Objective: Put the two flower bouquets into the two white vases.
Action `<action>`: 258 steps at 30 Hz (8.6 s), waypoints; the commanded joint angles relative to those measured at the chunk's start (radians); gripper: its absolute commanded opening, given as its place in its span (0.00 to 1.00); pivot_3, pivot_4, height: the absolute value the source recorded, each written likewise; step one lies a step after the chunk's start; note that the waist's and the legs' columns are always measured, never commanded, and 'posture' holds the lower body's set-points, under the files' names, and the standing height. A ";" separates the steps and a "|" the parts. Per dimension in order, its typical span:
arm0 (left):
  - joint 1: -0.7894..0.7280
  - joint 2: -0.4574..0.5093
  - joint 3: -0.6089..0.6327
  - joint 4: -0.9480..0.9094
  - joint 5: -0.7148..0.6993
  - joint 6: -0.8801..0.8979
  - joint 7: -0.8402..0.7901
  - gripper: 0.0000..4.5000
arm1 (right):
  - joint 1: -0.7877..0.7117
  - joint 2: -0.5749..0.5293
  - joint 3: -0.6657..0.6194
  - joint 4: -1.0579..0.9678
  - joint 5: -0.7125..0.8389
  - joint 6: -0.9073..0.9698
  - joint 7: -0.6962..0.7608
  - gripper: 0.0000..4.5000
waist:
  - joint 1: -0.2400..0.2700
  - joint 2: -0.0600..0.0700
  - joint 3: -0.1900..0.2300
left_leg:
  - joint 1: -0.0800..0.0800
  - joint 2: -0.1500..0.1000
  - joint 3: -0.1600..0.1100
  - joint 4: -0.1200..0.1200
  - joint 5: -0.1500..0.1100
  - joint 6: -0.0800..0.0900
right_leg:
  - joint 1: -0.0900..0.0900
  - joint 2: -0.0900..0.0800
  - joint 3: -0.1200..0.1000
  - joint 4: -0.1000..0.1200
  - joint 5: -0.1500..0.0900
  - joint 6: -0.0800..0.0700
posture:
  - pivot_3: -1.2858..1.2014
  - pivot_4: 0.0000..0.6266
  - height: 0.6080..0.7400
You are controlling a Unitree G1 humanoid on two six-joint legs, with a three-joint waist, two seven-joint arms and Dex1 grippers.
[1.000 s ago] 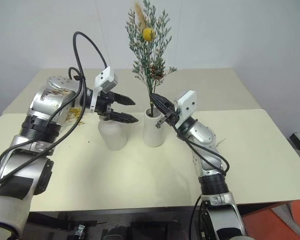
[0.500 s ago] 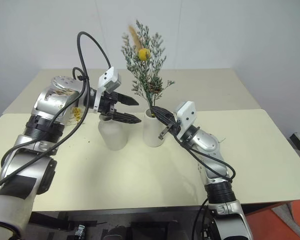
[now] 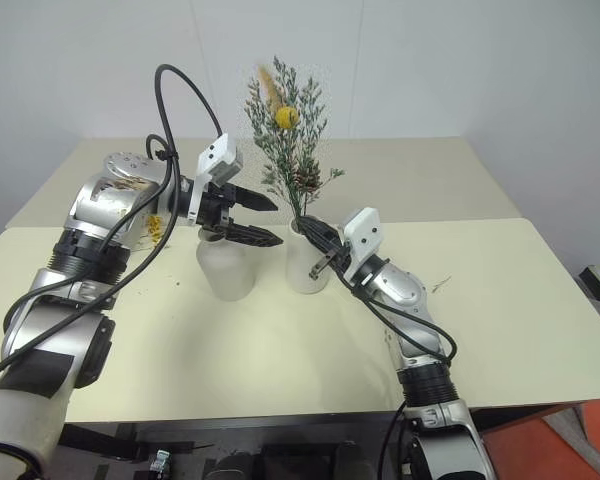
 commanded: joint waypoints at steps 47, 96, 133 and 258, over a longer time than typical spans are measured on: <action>0.338 0.401 0.384 -0.673 -0.196 0.495 0.270 1.00 | -0.107 -0.621 -0.256 -0.462 0.782 0.835 0.317 1.00 | 0.002 0.000 0.000 | 0.003 0.001 0.001 0.000 0.000 0.000 | 0.002 0.000 0.002 0.000 -0.005 0.007 | 0.52 0.24 1.00; -0.095 0.408 -0.059 0.442 0.148 0.679 0.742 1.00 | -0.708 -0.297 0.152 -0.153 0.398 0.970 0.349 1.00 | 0.002 -0.002 0.000 | -0.003 0.000 0.001 0.000 0.000 0.000 | -0.004 0.000 0.000 0.001 -0.001 0.001 | 0.52 0.24 1.00; -0.134 0.301 0.055 0.669 0.272 0.526 0.760 0.42 | -0.741 -0.225 0.328 0.016 0.057 0.802 0.466 1.00 | 0.001 -0.003 -0.001 | -0.017 -0.001 -0.003 0.001 0.003 -0.005 | -0.018 -0.001 -0.003 0.009 0.001 -0.001 | 0.52 0.24 1.00; 0.492 0.006 0.470 -0.196 -0.457 -0.132 0.258 0.05 | -0.542 -0.235 0.241 -0.284 0.098 0.981 0.192 1.00 | 0.002 -0.004 -0.001 | -0.016 0.000 -0.004 0.002 0.004 -0.006 | -0.016 -0.001 -0.005 0.007 0.003 -0.004 | 0.52 0.24 1.00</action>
